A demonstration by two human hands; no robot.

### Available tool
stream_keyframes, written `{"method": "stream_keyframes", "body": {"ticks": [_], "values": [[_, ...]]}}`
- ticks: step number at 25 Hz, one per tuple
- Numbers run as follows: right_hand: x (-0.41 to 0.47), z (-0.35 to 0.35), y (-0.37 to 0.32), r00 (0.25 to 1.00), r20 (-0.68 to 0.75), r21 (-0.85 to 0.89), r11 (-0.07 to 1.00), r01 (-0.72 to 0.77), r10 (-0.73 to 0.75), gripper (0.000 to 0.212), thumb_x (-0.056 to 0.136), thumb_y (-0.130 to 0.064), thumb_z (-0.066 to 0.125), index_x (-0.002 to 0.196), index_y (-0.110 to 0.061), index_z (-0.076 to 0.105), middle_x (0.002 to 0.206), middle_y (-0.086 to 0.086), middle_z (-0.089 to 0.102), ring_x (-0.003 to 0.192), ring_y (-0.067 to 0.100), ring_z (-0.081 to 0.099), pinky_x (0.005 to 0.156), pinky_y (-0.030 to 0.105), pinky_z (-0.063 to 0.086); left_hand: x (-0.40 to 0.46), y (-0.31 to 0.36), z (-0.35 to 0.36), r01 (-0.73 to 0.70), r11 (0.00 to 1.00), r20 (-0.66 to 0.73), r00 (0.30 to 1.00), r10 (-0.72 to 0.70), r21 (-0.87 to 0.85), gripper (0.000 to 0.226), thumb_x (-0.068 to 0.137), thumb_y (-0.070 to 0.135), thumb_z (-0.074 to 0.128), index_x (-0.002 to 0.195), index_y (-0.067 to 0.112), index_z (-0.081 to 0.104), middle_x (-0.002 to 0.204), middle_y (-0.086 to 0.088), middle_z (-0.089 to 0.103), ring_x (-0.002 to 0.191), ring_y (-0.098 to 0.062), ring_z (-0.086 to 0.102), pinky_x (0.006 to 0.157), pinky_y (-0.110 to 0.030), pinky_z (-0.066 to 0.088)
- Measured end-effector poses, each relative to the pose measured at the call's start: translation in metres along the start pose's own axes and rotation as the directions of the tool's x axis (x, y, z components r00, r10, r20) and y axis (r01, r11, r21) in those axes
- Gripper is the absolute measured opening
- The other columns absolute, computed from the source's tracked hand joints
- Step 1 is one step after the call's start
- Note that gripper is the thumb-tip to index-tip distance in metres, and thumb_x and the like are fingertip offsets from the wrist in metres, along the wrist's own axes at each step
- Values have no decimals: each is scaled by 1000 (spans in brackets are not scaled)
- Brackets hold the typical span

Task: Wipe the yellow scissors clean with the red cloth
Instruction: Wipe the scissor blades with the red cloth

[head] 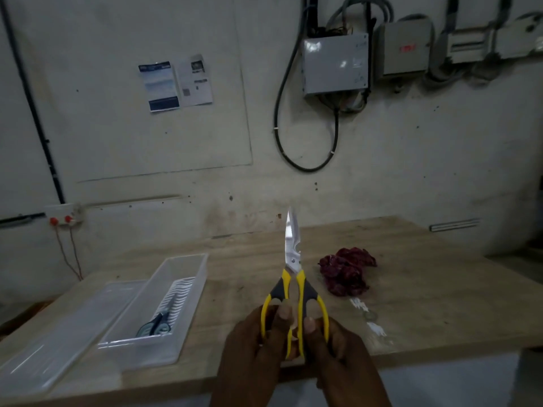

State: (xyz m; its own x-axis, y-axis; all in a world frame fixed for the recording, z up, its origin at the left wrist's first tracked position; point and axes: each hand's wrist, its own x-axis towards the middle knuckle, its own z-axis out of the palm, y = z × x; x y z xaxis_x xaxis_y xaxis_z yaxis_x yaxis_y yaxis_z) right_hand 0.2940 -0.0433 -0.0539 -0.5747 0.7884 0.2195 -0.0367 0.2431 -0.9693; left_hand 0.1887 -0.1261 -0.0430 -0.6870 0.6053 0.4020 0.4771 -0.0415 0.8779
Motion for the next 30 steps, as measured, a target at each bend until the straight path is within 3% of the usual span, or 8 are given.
{"method": "stream_keyframes", "body": {"ticks": [6,9,12,15,18,22,27,30], "values": [[-19,21,21,974,225,-346,936,56,25,38,101,-27,58,135,-11,60,99,7,75,98,20,74,76,16,53,24,11,-5,83,936,-11,996,-84,341,87,32,85,83,106,49,56,75,18,72,67,8,66,64,-24,56],[-8,24,2,966,255,-476,875,88,42,88,75,-85,44,148,-37,53,115,-2,75,113,11,70,101,27,52,41,7,-17,61,862,29,996,-88,504,69,41,79,80,94,43,55,69,13,69,62,0,65,63,-29,55],[27,-14,-8,929,369,-572,797,194,39,34,71,-70,52,81,-46,74,77,-12,76,75,-3,69,75,26,56,56,3,-22,-24,730,64,998,-26,683,61,41,73,67,92,43,53,81,13,64,77,-7,64,68,-30,51],[88,-58,-8,981,160,-745,640,190,-105,23,82,-41,76,62,-41,64,63,-19,66,68,-1,65,65,28,54,66,-8,-27,-105,616,137,991,-5,781,65,43,76,61,100,47,56,89,16,54,86,-8,62,68,-28,46],[148,-83,-5,970,92,-834,514,200,-227,13,88,-54,72,92,-42,72,91,-17,66,104,19,61,80,34,50,80,-28,-34,-254,595,299,954,24,762,64,49,73,64,106,44,60,88,18,54,88,-10,61,74,-32,51],[193,-77,16,936,350,-889,325,322,30,70,83,-69,66,145,-39,53,141,-1,60,133,29,52,104,43,47,100,-48,-33,-500,411,524,849,61,762,69,62,72,55,124,40,57,103,14,59,102,-19,54,84,-40,43],[206,-89,22,964,262,-812,528,248,-50,26,79,-34,80,103,-37,69,107,-7,74,94,14,68,82,30,56,106,-70,-37,-595,323,590,798,126,736,75,80,64,45,148,31,44,122,5,56,115,-22,50,99,-49,39],[203,-90,15,928,350,-832,497,246,125,30,83,-55,77,105,-35,74,100,-13,68,90,10,63,77,28,49,111,-86,-39,-635,321,610,770,189,703,72,90,63,43,152,26,43,122,3,56,111,-21,51,95,-47,43]]}}
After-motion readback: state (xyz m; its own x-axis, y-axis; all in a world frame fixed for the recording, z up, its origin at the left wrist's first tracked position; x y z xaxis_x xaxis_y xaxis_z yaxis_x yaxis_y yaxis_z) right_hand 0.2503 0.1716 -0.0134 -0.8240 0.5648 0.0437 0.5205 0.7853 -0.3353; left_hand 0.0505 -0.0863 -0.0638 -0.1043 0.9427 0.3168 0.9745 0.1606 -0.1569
